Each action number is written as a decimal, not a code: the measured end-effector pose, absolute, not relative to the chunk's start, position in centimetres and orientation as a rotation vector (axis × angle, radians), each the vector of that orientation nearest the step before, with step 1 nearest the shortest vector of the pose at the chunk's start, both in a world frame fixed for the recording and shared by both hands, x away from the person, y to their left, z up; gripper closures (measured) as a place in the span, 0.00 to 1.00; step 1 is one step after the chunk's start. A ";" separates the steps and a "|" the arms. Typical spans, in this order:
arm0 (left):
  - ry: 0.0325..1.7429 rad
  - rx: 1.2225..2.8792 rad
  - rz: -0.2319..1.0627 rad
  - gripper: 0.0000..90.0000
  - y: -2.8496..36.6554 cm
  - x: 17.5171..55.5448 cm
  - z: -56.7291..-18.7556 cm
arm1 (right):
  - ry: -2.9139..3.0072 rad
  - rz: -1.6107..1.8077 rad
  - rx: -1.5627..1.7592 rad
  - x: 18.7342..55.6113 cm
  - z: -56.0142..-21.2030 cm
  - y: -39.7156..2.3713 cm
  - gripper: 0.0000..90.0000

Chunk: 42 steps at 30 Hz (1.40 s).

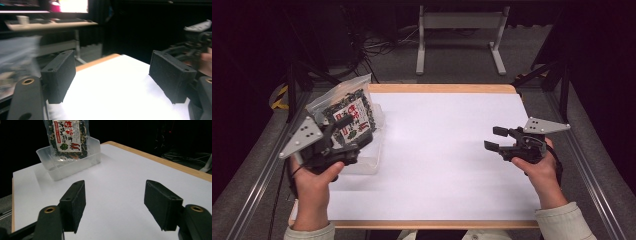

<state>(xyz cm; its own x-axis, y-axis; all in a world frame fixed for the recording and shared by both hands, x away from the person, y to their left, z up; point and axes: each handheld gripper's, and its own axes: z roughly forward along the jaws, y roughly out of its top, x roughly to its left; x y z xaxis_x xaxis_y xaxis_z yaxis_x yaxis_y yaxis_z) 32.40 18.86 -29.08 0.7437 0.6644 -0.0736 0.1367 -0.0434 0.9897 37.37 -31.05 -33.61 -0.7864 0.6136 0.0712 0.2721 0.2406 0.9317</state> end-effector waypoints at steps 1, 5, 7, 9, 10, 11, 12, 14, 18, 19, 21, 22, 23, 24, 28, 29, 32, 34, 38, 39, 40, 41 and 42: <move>0.660 1.586 0.475 0.25 18.4 32.5 -29.3 | 2.201 1.563 0.822 37.3 -33.7 -31.2 0.38; 0.653 1.630 0.397 0.28 15.9 33.7 -31.4 | 2.184 1.563 0.825 37.0 -34.1 -31.6 0.37; 0.647 1.656 0.350 0.28 14.7 34.2 -32.4 | 2.185 1.561 0.830 36.9 -34.3 -31.8 0.37; 0.640 1.688 0.322 0.27 13.5 34.5 -33.3 | 2.180 1.560 0.839 36.7 -34.6 -32.3 0.37; 0.636 1.705 0.312 0.27 12.8 34.7 -33.8 | 2.180 1.560 0.843 36.7 -34.7 -32.4 0.37; 0.637 1.713 0.307 0.27 12.4 34.8 -34.1 | 2.176 1.563 0.850 36.6 -35.0 -32.7 0.37; 0.640 1.722 0.291 0.26 11.7 34.9 -34.7 | 2.174 1.563 0.853 36.6 -35.1 -32.8 0.37; 0.636 1.738 0.282 0.26 10.7 35.2 -35.8 | 2.172 1.562 0.867 36.4 -35.7 -33.2 0.37; 0.631 1.797 0.248 0.25 8.5 35.5 -38.3 | 2.178 1.556 0.891 36.2 -36.9 -33.8 0.36; 0.630 1.816 0.242 0.25 8.2 35.6 -38.7 | 2.182 1.551 0.896 36.2 -37.1 -33.9 0.36; 0.631 1.849 0.229 0.25 7.2 35.8 -40.0 | 2.181 1.549 0.908 36.0 -37.5 -34.1 0.36; 0.633 1.866 0.213 0.25 6.7 35.9 -40.7 | 2.182 1.551 0.907 36.0 -37.8 -34.2 0.35; 0.627 1.878 0.207 0.25 6.4 35.9 -41.0 | 2.181 1.548 0.914 35.9 -38.1 -34.3 0.35; 0.628 1.891 0.205 0.24 6.0 36.0 -41.6 | 2.183 1.546 0.918 35.9 -38.3 -34.4 0.35; 0.627 1.931 0.194 0.24 5.1 36.0 -42.8 | 2.190 1.539 0.940 35.7 -39.6 -34.5 0.35; 0.625 1.945 0.196 0.24 4.8 36.0 -43.1 | 2.196 1.537 0.943 35.7 -40.0 -34.5 0.34; 0.603 1.988 0.225 0.24 4.3 36.1 -43.9 | 2.211 1.502 0.960 35.6 -41.2 -34.4 0.34; 0.611 2.001 0.206 0.24 4.1 36.3 -44.5 | 2.223 1.485 0.971 35.7 -41.9 -34.3 0.34; 0.602 2.044 0.201 0.23 3.6 36.2 -44.9 | 2.247 1.456 0.983 35.9 -42.8 -33.9 0.34; 0.596 2.044 0.197 0.24 3.5 36.1 -44.9 | 2.262 1.441 0.979 35.9 -43.1 -33.7 0.34; 0.594 2.045 0.200 0.25 3.4 36.1 -44.9 | 2.269 1.435 0.978 35.9 -43.2 -33.5 0.34; 0.596 2.043 0.200 0.25 3.5 36.0 -44.9 | 2.273 1.433 0.972 36.0 -43.3 -33.5 0.34; 0.596 2.045 0.199 0.25 3.5 36.0 -44.9 | 2.273 1.435 0.970 36.0 -43.3 -33.5 0.34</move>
<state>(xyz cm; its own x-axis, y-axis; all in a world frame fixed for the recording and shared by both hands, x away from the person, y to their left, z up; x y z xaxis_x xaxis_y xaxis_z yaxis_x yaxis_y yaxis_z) 36.01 3.49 -44.88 0.8675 0.4878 -0.0981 0.3312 -0.4190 0.8454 35.99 -33.46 -43.30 -0.7343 0.6696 0.1115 0.3885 0.2799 0.8779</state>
